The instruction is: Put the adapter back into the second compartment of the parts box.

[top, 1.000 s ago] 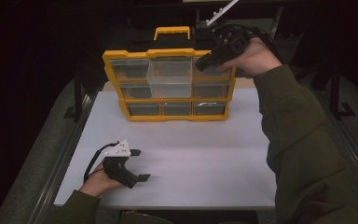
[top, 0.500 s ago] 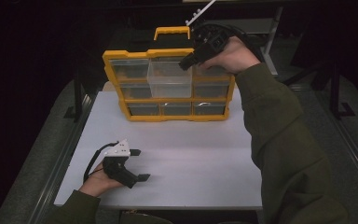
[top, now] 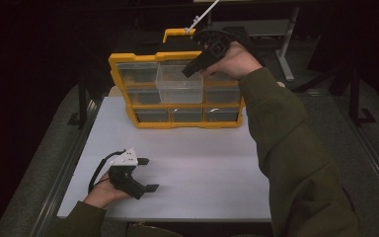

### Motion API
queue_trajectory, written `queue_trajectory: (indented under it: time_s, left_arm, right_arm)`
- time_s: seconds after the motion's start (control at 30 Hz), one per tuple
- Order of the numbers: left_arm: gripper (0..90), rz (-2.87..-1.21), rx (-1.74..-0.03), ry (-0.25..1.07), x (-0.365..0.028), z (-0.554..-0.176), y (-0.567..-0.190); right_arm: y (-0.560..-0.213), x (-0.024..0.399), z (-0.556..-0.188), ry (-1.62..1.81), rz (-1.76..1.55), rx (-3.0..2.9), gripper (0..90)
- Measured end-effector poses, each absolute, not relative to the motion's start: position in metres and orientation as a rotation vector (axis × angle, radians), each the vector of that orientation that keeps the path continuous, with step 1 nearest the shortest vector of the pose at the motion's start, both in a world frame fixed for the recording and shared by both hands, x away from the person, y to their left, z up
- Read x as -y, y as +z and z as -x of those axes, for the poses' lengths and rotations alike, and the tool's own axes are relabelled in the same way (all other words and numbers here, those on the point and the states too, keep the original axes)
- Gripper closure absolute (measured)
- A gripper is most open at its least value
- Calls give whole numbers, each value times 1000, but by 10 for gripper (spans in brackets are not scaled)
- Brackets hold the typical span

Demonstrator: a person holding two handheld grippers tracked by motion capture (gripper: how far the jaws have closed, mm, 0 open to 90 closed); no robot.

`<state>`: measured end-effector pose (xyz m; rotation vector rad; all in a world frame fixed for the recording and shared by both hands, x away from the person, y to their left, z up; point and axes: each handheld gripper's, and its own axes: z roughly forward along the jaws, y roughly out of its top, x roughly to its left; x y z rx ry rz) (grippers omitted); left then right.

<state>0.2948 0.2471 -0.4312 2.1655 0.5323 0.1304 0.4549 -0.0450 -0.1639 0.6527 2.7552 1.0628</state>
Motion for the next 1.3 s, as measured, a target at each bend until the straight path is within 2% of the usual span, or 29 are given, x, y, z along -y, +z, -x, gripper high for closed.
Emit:
queue_trajectory:
  time_s: [0.1, 0.43, 0.6, 0.93, 1.13, 1.3]
  left_arm:
    - [0, -2165, -533, 130, -247, -295, -431]
    - [0, -2163, -544, 125, -247, -295, -432]
    - [0, -2165, -548, 124, -246, -296, -433]
    - [0, -2167, -556, 126, -247, -296, -434]
    - [0, -2168, -559, 127, -248, -295, -434]
    - [0, -2162, -569, 128, -250, -294, -434]
  right_arm:
    - [-163, 47, -455, 1074, -658, -2743, 687]
    - [-155, 65, -448, 1118, -669, -2758, 881]
    - [-151, 80, -442, 1148, -680, -2733, 883]
    - [-155, 113, -432, 1186, -720, -2685, 861]
    - [-169, 124, -423, 1183, -712, -2674, 785]
    - [-181, 128, -416, 1177, -704, -2661, 687]
